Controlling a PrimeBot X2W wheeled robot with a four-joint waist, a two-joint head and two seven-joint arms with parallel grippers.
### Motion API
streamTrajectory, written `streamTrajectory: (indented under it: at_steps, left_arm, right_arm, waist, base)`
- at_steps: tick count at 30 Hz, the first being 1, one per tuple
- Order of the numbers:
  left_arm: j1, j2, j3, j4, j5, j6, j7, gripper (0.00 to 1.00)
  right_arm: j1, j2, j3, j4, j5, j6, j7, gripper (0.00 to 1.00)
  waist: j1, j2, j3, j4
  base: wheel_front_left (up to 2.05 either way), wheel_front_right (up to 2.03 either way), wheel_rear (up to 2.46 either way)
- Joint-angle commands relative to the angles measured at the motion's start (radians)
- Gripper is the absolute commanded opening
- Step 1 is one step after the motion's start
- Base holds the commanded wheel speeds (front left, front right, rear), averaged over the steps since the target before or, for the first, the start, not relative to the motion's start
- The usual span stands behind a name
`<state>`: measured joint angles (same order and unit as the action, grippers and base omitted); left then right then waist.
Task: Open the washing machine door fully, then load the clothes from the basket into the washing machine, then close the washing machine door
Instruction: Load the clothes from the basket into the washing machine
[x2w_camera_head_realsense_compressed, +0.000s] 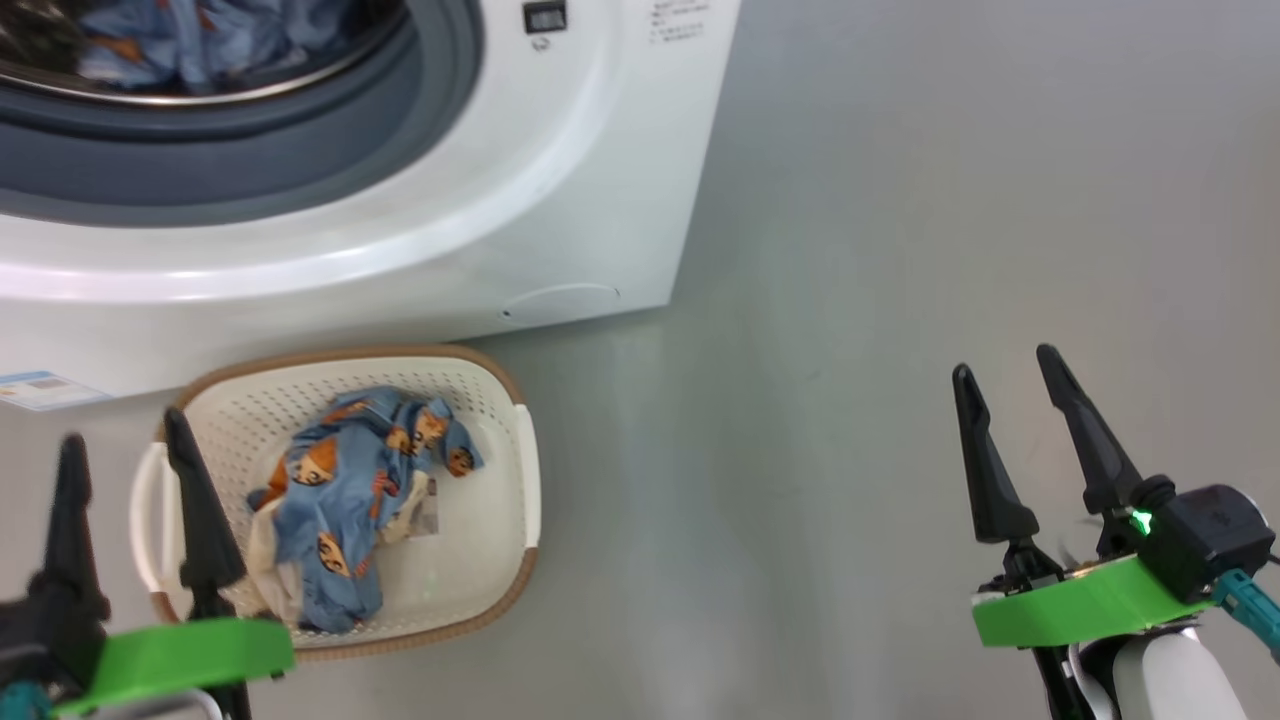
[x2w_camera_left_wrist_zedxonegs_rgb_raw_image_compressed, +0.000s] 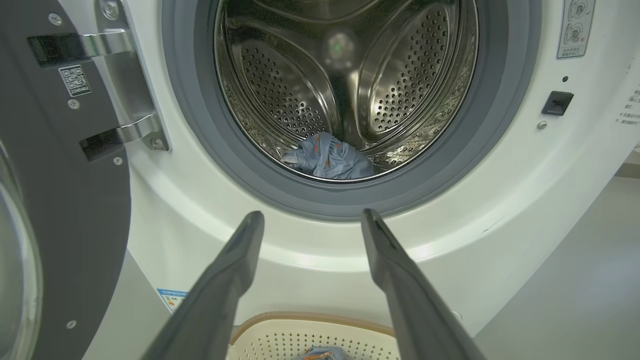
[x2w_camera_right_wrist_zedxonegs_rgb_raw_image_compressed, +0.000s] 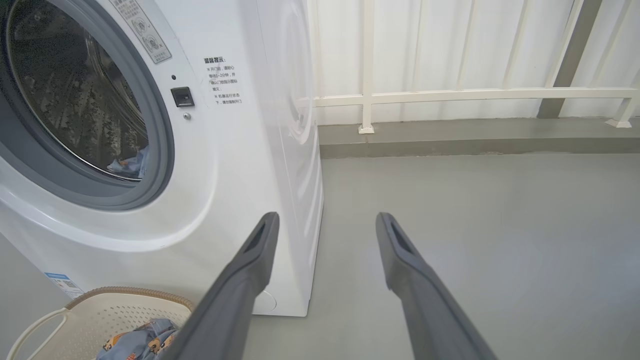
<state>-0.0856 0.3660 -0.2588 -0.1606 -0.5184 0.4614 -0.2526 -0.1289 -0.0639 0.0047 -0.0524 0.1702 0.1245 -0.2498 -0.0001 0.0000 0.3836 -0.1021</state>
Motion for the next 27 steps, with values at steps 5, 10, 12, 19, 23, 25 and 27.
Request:
streamTrajectory:
  at_steps: [5, 10, 12, 19, 23, 25, 27]
  left_arm:
    - [0.054, -0.020, 0.042, -0.035, 0.041, -0.037, -0.009, 1.00]
    - [0.098, -0.058, 0.031, -0.008, 0.068, -0.087, -0.009, 1.00]
    - [0.108, -0.064, 0.022, 0.010, 0.079, -0.107, -0.009, 1.00]
    - [0.129, -0.082, -0.001, 0.060, 0.099, -0.162, -0.009, 1.00]
    - [0.138, -0.092, -0.006, 0.080, 0.100, -0.185, -0.009, 1.00]
    - [0.143, -0.092, -0.009, 0.090, 0.101, -0.195, -0.009, 1.00]
    - [0.146, -0.094, -0.011, 0.098, 0.099, -0.203, -0.009, 1.00]
  right_arm:
    - [0.042, -0.009, 0.022, -0.016, -0.018, 0.006, -0.012, 1.00]
    - [0.079, -0.015, 0.026, -0.010, -0.029, 0.006, -0.012, 1.00]
    - [0.094, -0.015, 0.021, -0.011, -0.031, 0.006, -0.012, 1.00]
    - [0.144, -0.014, 0.018, -0.005, -0.044, 0.006, -0.012, 1.00]
    - [0.167, -0.012, 0.015, -0.003, -0.051, 0.006, -0.012, 1.00]
    - [0.181, -0.010, 0.014, -0.001, -0.053, 0.006, -0.012, 1.00]
    - [0.193, -0.008, 0.014, 0.000, -0.056, 0.006, -0.012, 1.00]
  waist:
    - [0.0001, 0.0000, -0.087, 0.058]
    - [0.0001, 0.0000, -0.138, 0.074]
    - [0.0001, 0.0000, -0.154, 0.081]
    - [0.0001, 0.0000, -0.219, 0.090]
    - [0.0001, 0.0000, -0.254, 0.095]
    - [0.0001, 0.0000, -0.273, 0.096]
    - [0.0001, 0.0000, -0.291, 0.096]
  base:
    - [0.00, 0.00, 0.00]
    - [0.00, 0.00, 0.00]
    - [0.00, 0.00, 0.00]
    - [0.00, 0.00, 0.00]
    - [0.00, 0.00, 0.00]
    - [0.00, 0.00, 0.00]
    - [0.00, 0.00, 0.00]
